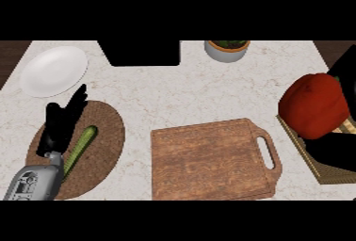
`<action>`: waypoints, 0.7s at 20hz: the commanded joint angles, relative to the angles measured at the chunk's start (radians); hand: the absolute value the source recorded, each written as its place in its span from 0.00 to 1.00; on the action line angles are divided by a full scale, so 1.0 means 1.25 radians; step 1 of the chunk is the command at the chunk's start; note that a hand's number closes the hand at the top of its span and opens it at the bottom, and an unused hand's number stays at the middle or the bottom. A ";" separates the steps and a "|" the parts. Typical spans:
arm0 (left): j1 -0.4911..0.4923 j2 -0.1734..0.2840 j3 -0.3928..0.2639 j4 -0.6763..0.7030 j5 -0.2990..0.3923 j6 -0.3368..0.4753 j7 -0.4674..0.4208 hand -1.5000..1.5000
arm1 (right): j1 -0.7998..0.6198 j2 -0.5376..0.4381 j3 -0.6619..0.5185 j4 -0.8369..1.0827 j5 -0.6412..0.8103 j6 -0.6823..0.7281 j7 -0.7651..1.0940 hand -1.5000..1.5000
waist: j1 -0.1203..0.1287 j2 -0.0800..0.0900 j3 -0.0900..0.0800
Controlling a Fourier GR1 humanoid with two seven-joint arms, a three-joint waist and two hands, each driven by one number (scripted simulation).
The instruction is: Pick the bell pepper from the cutting board and place it in the basket
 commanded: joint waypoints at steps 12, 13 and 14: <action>0.006 0.009 0.015 -0.014 0.005 -0.028 0.003 0.50 | 0.095 -0.372 -0.354 0.277 -0.130 0.123 -0.325 1.00 | 0.012 0.006 0.002; 0.007 -0.015 0.004 0.004 -0.014 -0.004 -0.032 0.50 | 0.132 -0.375 -0.361 0.298 -0.117 0.082 -0.384 1.00 | 0.012 0.007 0.002; -0.016 -0.007 0.005 0.007 -0.012 -0.010 -0.005 0.50 | 0.142 -0.408 -0.401 0.349 -0.134 0.073 -0.452 1.00 | 0.010 0.008 0.003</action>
